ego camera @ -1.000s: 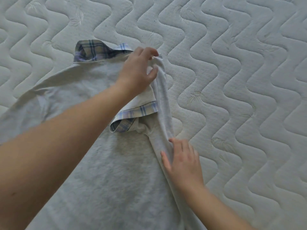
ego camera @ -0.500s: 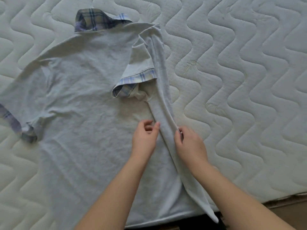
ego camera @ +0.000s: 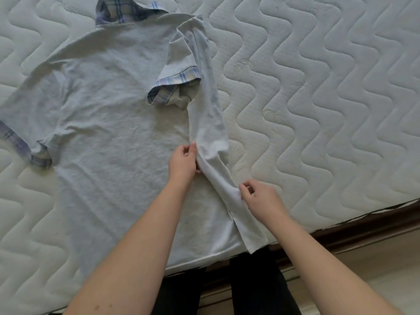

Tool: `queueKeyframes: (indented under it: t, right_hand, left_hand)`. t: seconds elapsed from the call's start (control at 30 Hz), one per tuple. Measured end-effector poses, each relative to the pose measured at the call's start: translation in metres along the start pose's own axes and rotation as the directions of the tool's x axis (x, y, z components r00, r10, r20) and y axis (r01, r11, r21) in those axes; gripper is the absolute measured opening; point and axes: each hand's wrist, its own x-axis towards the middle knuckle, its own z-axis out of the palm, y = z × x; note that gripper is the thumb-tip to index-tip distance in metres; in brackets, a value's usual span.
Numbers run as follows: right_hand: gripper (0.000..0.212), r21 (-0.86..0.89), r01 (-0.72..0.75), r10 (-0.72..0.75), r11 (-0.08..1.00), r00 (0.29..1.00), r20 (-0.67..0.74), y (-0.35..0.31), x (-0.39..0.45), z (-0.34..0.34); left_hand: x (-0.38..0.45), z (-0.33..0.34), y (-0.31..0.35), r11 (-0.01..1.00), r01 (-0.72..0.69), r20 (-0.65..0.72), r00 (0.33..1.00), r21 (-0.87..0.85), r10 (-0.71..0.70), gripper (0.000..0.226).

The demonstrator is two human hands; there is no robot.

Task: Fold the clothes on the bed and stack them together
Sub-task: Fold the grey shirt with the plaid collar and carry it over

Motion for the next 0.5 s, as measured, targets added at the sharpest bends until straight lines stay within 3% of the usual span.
queueKeyframes:
  t: [0.2,0.3,0.4,0.5]
  right_hand:
    - [0.036,0.051,0.024,-0.021,0.998,0.997,-0.071,0.005,-0.007,0.011]
    - [0.034,0.024,-0.065,0.065,0.998,0.998,0.027,0.008,-0.001,0.012]
    - [0.031,-0.009,-0.109,0.109,0.994,0.979,0.174,0.014,0.0,0.013]
    - [0.03,0.013,-0.089,0.085,0.996,0.984,0.157,0.019,-0.002,0.016]
  left_hand:
    - [-0.036,0.008,-0.023,0.986,0.156,0.355,0.927,-0.063,-0.123,0.012]
    - [-0.053,0.013,-0.029,0.958,0.244,0.281,0.94,-0.15,-0.196,0.015]
    - [-0.063,0.005,-0.036,0.974,0.212,0.168,0.966,-0.078,-0.197,0.031]
    - [-0.079,-0.005,-0.043,0.958,0.262,0.313,0.925,-0.119,-0.215,0.037]
